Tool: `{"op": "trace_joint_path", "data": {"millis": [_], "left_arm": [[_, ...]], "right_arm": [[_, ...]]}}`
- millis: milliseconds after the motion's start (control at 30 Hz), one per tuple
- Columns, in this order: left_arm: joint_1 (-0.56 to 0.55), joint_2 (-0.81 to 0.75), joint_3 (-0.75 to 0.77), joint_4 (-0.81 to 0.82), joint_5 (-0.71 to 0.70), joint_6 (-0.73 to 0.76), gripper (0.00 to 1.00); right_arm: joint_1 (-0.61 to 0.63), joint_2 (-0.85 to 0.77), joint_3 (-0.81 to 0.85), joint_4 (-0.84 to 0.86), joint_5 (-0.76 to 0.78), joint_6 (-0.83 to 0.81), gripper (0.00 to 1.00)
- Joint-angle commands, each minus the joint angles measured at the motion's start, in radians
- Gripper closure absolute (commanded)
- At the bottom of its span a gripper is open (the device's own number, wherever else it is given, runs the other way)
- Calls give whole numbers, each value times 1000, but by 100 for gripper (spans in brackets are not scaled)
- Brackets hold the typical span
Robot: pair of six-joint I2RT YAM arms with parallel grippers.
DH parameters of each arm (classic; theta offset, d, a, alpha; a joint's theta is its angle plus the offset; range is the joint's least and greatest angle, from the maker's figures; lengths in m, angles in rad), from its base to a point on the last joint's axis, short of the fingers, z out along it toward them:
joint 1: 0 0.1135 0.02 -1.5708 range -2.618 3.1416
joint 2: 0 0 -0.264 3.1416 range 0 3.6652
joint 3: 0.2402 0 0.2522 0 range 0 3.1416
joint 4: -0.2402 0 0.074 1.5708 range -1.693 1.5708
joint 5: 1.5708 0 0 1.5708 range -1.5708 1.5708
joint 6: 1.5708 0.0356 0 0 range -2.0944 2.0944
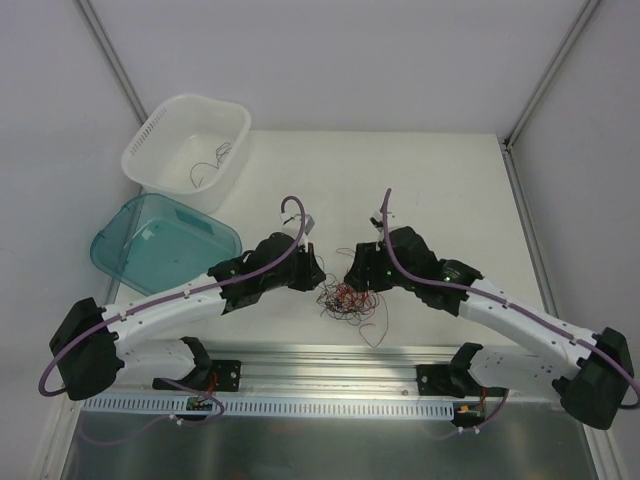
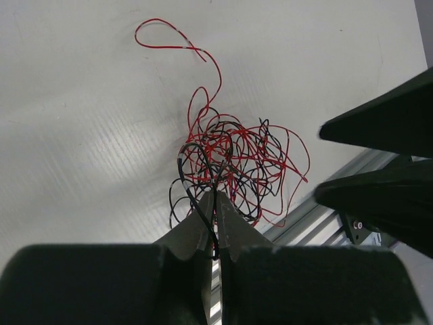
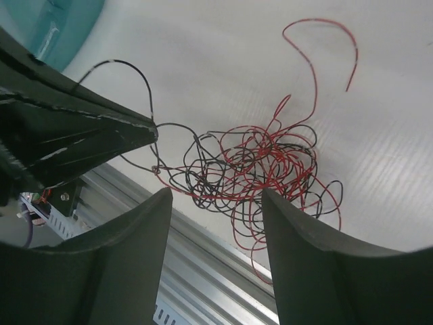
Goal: Untangle the cables
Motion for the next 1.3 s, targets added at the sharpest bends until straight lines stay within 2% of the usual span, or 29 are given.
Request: {"op": "trace_joint_path", "data": {"millis": [0,133,367,433,500,600,633,700,733,900,1033,1133,1200,1267], "left_arm": [[-16,-49,32,27,7,41,100],[-18,-84,13,28,3,64,100],[-18,-122,-13,57,26,95,100],[-19,-127,-16,71,35,100,100],[-18,-127,-19,77,44,101,100],[-18,-138,-31,79,24,103,100],[-18,-141,-39,77,12,103,100],[-18,-159,-71,77,-32,94,98],[-18,-167,-83,76,-86,78,96],[-18,-234,-148,74,-168,61,83],[-18,-277,-165,76,-188,78,81],[-18,-279,-166,77,-168,103,86],[-18,-256,-174,77,-178,103,97],[-18,-212,-194,76,-207,87,100]], "right_arm": [[31,79,-35,174,-21,80,42],[45,141,-49,237,-26,78,48],[54,205,-70,341,-107,74,50],[57,228,-64,351,-109,70,54],[57,238,-66,351,-105,67,60],[57,222,-60,351,-92,49,80],[57,210,-52,326,-72,40,91],[58,160,-8,273,-47,-11,99],[58,141,15,197,1,-32,99],[57,51,172,-77,160,-133,99],[57,-17,270,-169,246,-147,99],[57,-66,299,-162,250,-153,99],[55,-91,327,-166,263,-160,99],[57,-118,385,-168,278,-196,99]]}}
